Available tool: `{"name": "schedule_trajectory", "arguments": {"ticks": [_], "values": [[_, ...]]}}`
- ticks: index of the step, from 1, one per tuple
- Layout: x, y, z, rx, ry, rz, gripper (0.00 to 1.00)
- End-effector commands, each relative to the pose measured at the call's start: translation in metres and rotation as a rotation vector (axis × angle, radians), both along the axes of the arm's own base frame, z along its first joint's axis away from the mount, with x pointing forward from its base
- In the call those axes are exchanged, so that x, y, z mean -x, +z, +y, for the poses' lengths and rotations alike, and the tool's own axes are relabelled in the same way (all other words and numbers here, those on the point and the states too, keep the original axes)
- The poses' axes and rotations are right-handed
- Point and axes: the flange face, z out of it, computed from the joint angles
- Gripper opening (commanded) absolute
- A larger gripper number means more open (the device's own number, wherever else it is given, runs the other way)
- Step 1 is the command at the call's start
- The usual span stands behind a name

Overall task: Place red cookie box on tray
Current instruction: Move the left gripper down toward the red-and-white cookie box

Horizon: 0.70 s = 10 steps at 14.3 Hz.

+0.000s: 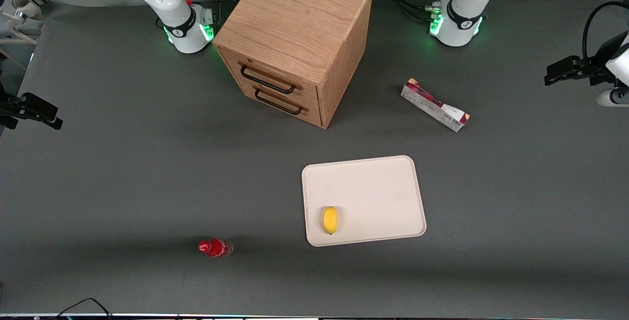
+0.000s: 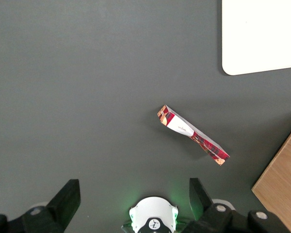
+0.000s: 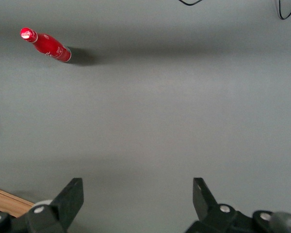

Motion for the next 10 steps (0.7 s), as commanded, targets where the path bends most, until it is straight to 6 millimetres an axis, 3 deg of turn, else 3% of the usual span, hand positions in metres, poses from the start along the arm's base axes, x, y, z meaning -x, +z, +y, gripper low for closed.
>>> {"name": "schedule_trajectory", "arguments": {"ticks": [1, 4, 7, 10], "values": [[-0.007, 0.003, -0.001, -0.014, -0.026, 0.039, 1.00], [-0.008, 0.000, -0.001, -0.020, -0.001, 0.054, 1.00], [-0.003, -0.025, -0.006, -0.039, 0.112, 0.160, 1.00], [-0.002, -0.054, -0.039, -0.066, 0.278, 0.215, 1.00]]}}
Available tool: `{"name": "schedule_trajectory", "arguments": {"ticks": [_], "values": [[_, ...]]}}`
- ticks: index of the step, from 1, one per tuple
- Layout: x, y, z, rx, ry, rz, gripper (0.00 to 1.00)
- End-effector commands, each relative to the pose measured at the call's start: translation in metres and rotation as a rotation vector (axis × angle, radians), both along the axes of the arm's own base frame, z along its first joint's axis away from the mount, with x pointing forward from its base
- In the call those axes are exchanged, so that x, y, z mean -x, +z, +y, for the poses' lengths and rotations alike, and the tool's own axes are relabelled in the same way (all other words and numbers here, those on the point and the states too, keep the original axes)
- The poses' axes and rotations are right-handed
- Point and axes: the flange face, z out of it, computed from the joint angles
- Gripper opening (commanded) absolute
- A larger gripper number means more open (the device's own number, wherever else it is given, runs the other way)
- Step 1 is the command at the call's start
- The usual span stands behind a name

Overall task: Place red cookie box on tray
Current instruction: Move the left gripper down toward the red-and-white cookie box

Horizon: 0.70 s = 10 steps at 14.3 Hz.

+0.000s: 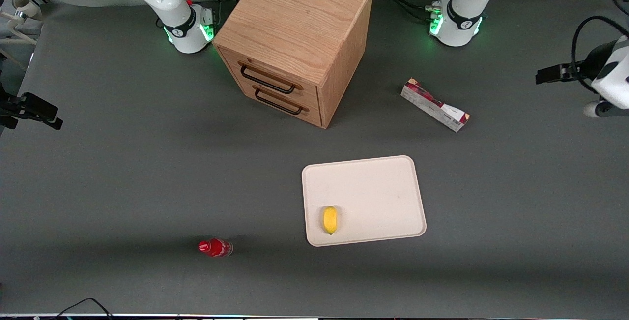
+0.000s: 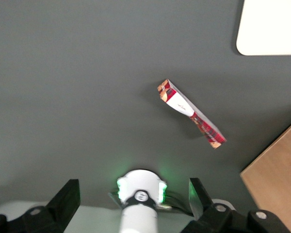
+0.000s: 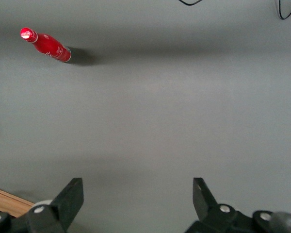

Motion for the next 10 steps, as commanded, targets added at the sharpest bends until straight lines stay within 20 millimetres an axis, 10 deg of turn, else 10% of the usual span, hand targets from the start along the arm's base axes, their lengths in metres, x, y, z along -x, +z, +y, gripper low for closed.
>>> {"name": "schedule_trajectory", "arguments": {"ticks": [1, 5, 10], "values": [[0.004, -0.032, -0.035, -0.043, 0.161, 0.062, 1.00], [0.024, -0.123, -0.097, -0.167, 0.304, 0.076, 1.00], [0.068, -0.232, -0.102, -0.205, 0.366, 0.035, 1.00]]}}
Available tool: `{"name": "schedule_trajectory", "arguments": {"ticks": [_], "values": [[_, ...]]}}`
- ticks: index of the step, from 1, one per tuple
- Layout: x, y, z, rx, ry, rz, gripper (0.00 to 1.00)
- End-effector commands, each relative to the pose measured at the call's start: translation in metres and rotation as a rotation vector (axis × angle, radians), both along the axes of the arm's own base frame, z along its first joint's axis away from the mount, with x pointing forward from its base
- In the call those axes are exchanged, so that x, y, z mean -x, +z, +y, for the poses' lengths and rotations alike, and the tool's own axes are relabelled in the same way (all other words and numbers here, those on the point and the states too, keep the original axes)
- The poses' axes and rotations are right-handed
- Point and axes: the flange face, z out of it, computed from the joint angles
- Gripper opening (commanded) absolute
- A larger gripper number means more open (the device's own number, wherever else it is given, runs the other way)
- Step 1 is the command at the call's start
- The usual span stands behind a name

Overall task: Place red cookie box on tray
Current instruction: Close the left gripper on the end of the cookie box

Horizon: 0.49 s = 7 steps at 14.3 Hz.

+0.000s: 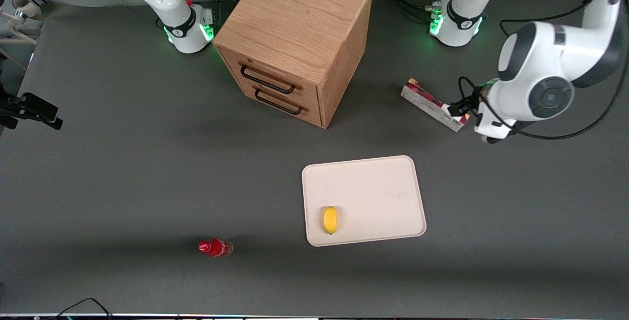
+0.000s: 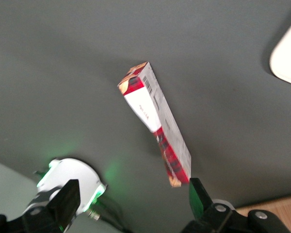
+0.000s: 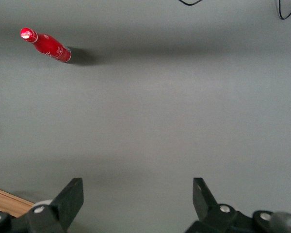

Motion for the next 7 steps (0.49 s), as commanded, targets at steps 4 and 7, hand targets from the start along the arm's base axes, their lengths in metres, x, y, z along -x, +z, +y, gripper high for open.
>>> {"name": "schedule_trajectory", "arguments": {"ticks": [4, 7], "values": [[0.068, -0.097, -0.004, -0.037, 0.059, -0.135, 1.00], [0.096, -0.130, -0.008, -0.040, 0.039, -0.156, 1.00]]}}
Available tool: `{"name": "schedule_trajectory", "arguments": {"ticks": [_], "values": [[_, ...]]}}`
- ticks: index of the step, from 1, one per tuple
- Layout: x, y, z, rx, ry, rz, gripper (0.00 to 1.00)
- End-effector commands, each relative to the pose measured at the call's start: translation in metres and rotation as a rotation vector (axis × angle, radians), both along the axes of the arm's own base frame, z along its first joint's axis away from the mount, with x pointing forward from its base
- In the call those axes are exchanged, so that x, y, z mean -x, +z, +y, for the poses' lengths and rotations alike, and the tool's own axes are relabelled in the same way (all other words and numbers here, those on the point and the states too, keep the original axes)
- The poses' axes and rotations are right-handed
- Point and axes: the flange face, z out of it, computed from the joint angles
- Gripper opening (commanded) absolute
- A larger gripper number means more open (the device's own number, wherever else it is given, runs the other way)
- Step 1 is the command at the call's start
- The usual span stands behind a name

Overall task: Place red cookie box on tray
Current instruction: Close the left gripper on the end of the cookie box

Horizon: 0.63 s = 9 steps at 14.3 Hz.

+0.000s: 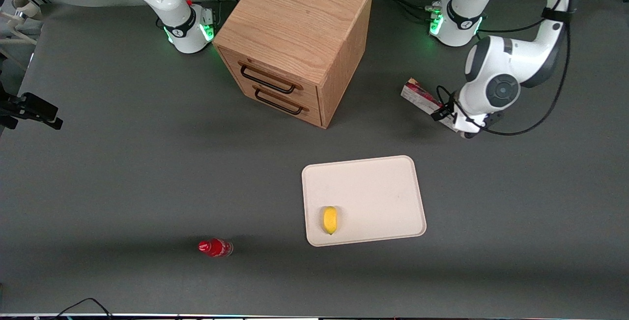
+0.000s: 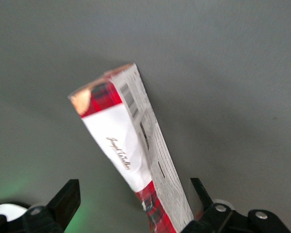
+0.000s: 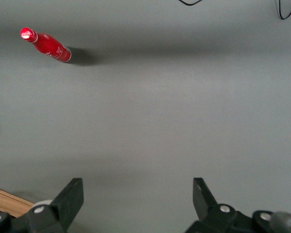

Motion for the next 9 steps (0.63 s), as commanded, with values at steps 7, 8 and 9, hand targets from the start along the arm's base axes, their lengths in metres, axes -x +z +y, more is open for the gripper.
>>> {"name": "schedule_trajectory", "arguments": {"ticks": [7, 8, 9], "values": [[0.029, -0.031, -0.002, -0.031, 0.081, -0.068, 0.00], [0.028, -0.028, -0.002, -0.032, 0.084, -0.069, 0.00], [0.024, -0.024, -0.002, -0.032, 0.085, -0.070, 0.00]]}}
